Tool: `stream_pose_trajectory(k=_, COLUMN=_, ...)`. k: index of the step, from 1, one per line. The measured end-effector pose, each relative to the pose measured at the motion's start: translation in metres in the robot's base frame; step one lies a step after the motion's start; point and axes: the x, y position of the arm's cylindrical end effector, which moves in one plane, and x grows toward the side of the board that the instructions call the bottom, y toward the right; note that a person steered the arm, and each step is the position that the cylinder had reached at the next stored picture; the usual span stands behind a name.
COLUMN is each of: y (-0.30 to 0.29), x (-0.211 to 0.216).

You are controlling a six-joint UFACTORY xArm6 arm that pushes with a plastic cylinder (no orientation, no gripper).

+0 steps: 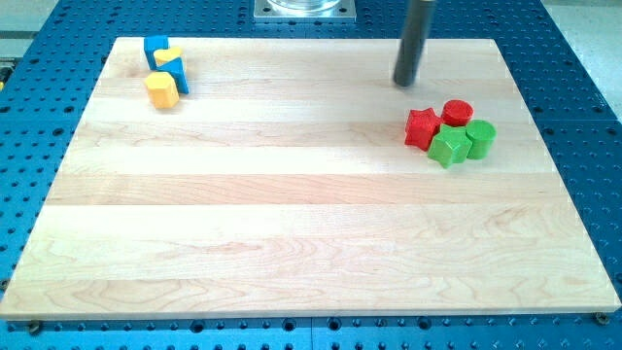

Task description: Move group of blocks downwards right slightly

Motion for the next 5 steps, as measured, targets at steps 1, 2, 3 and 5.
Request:
stream_pose_trajectory(k=1, y=-0.062, x=0.059)
stream_pose_trajectory(k=2, y=-0.146, x=0.124)
stream_pose_trajectory(k=3, y=-0.281, x=0.138)
stream_pose_trajectory(k=5, y=-0.421, x=0.064)
